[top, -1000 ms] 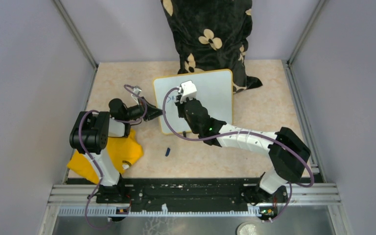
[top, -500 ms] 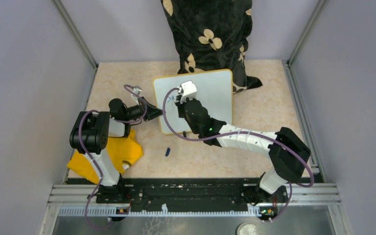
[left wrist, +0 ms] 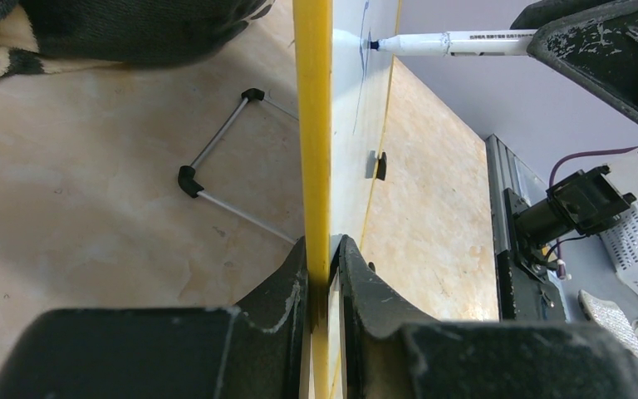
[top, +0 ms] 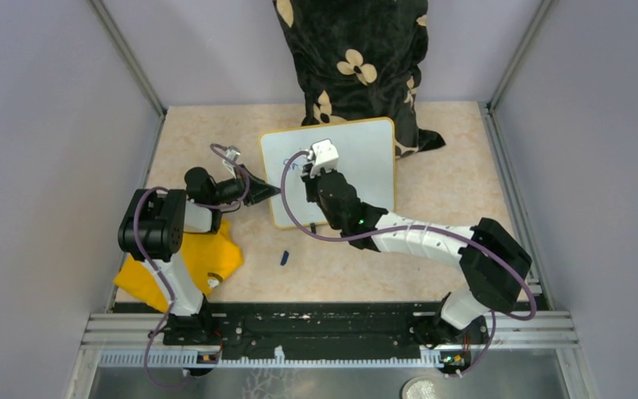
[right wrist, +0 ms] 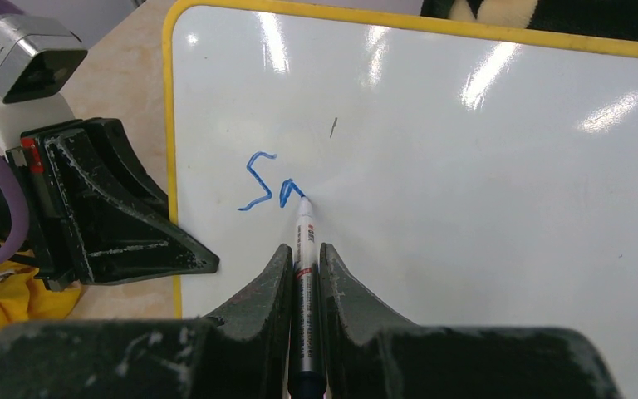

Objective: Write a sentence on the whiteboard

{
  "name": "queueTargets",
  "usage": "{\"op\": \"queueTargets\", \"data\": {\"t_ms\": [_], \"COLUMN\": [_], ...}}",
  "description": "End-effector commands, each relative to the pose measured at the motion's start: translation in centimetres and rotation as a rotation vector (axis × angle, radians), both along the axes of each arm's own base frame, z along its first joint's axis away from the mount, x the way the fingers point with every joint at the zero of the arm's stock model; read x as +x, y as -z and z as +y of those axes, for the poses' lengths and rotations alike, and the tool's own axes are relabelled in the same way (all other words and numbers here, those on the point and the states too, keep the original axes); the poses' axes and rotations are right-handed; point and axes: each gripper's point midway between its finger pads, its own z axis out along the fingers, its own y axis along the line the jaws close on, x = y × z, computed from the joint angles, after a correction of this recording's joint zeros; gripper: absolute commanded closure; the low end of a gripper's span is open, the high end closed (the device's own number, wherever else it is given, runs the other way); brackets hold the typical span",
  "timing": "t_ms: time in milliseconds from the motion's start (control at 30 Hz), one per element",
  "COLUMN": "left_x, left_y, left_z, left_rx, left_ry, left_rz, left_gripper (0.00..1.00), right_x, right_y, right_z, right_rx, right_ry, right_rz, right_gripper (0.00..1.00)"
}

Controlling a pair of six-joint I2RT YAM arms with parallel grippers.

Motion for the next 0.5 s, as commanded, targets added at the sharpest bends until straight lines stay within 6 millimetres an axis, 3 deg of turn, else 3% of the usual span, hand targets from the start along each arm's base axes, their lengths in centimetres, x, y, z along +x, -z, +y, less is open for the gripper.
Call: {"op": "queueTargets", "data": {"t_ms": [0,467], "left_x": [0.17,0.19], "left_y": [0.48,0.58], "left_z": [-0.29,-0.29], "left_rx": [0.017,0.017], "left_ry": [0.005,0.003], "left_rz": [-0.04,-0.038], "left_gripper": [1.0,1.0], "right_x": [0.49,0.5], "right_y": [-0.29,-0.76], "right_z": [-1.5,-1.21], "right_rx": [0.01,0.021], "right_ry": [0.034,0.023], "right_rz": [0.001,-0.006], "right_gripper": [1.0,1.0]}}
